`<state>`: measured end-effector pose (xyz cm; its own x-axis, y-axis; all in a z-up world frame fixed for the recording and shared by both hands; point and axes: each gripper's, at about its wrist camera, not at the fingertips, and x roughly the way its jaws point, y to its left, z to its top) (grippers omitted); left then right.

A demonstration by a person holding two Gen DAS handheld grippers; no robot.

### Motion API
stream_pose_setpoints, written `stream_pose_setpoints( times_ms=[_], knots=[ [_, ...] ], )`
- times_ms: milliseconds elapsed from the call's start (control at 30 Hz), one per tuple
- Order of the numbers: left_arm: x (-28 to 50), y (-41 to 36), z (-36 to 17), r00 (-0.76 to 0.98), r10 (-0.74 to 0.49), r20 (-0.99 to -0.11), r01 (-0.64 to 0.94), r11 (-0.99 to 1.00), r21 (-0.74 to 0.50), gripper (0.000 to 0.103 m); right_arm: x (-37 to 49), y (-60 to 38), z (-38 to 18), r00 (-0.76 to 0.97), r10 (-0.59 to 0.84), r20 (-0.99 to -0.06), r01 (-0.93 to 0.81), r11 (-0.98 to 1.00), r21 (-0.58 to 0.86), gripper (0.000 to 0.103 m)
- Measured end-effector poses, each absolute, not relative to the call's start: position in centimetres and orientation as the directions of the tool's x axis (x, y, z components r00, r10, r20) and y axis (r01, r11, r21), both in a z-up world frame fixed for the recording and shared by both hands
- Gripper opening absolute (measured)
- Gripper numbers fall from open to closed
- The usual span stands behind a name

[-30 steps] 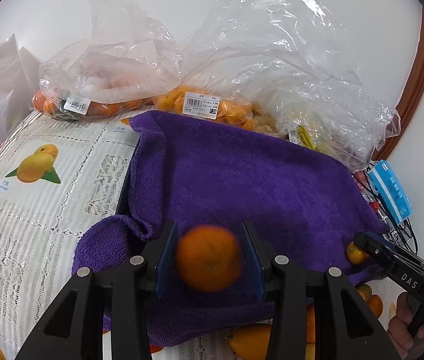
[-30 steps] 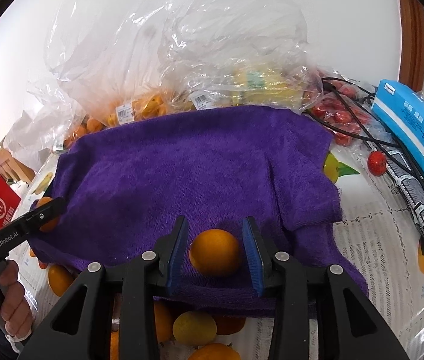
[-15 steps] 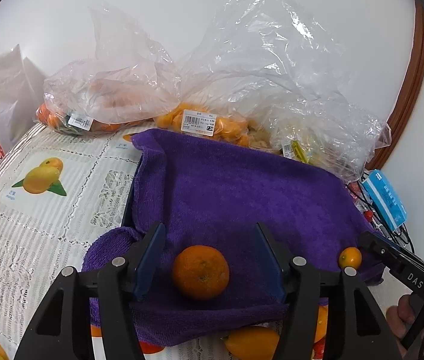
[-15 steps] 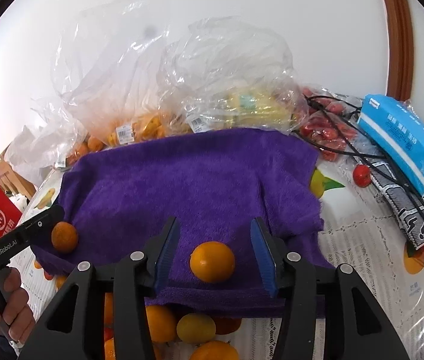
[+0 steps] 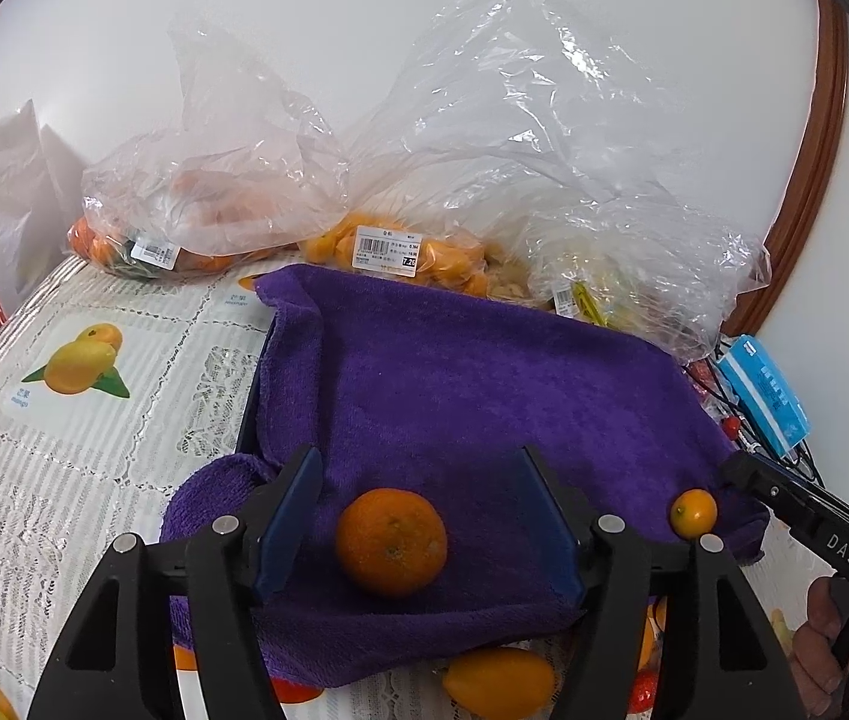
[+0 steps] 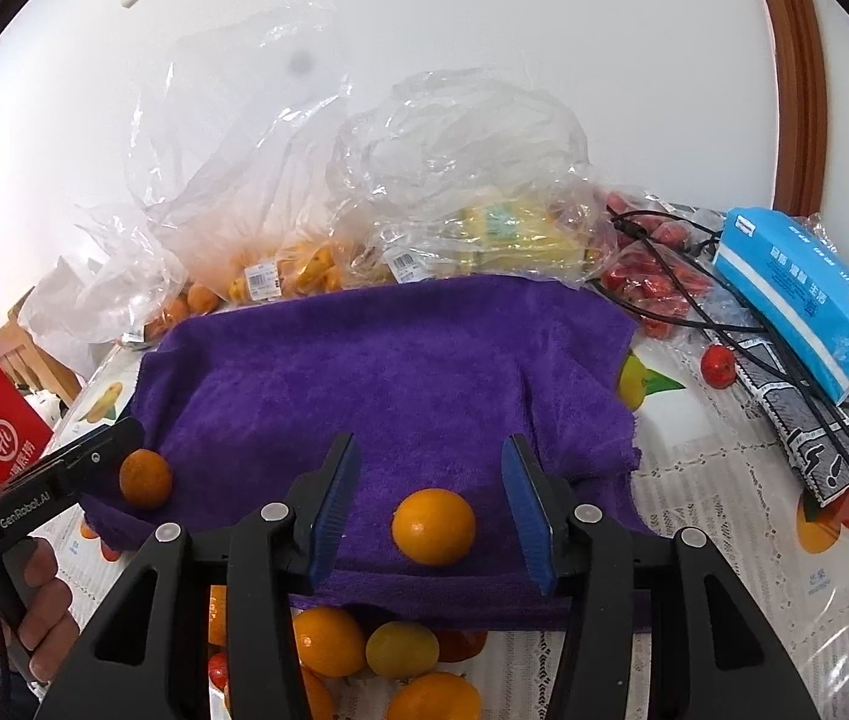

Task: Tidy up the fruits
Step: 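Withdraw both tools from the towel back toward the remaining fruit row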

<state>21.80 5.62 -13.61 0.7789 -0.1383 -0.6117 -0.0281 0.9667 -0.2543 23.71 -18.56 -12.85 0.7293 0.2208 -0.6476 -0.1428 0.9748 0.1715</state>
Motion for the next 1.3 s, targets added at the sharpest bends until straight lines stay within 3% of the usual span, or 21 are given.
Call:
stream_pose_setpoints(
  times_ms=[300, 567, 1300],
  knots=[
    [21.1, 5.6, -13.5, 0.782, -0.147, -0.606, -0.029, 0.962, -0.271, 0.065, 23.1, -18.5, -12.4, 0.730, 0.231, -0.643, -0.156, 0.973, 0.172, 0.049],
    [18.8, 5.0, -13.0, 0.803, -0.142, -0.579, -0.011, 0.967, -0.253, 0.071, 21.5, -17.8, -12.6, 0.714, 0.254, -0.652, -0.192, 0.967, 0.166, 0.049],
    [15.4, 4.8, -13.7, 0.798, -0.162, -0.580, 0.004, 0.965, -0.263, 0.072, 16.7, -18.4, -15.5, 0.695, 0.216, -0.686, -0.195, 0.975, 0.109, 0.052]
  ],
)
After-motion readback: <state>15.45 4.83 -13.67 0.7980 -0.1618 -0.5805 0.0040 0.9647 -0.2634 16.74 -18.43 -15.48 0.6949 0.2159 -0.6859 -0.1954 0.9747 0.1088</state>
